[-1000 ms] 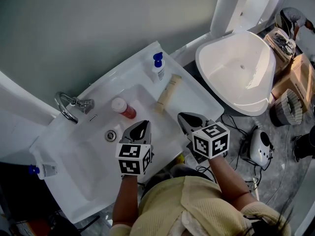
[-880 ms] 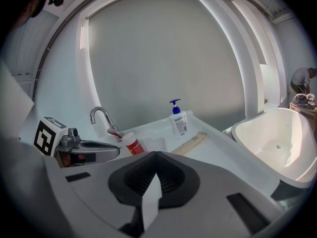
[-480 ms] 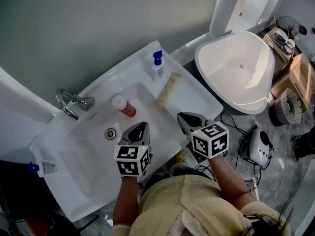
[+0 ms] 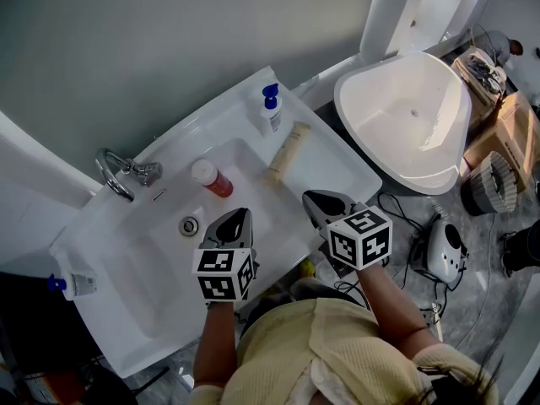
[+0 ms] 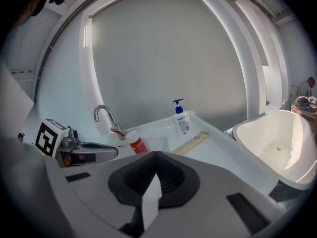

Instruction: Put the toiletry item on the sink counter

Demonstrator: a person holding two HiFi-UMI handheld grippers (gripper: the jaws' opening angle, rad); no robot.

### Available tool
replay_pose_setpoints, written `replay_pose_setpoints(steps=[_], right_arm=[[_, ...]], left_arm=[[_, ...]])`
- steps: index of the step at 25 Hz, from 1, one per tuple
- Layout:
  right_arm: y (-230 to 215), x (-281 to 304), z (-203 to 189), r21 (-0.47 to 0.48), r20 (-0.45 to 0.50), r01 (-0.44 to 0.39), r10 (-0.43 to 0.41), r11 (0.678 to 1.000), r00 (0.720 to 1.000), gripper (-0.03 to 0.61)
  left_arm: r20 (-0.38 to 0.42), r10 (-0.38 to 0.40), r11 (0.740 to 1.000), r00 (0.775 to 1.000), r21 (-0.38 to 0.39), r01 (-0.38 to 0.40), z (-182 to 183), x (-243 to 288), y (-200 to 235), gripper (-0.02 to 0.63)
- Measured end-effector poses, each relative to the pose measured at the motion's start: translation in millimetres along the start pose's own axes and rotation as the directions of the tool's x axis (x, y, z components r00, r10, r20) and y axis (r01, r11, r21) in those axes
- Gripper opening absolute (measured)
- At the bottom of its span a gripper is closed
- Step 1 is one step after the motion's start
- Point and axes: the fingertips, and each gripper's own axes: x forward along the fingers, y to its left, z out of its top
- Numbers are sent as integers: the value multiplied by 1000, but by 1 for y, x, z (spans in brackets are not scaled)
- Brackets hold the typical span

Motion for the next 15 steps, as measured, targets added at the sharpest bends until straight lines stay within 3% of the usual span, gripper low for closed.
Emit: replay_pose_setpoints(steps=[15], right_arm=[[3,3,2,-17,-1,-15,15,1000,1000,25]], left_arm=[[2,35,999,999,-26,-35,-3,-4,10,52]])
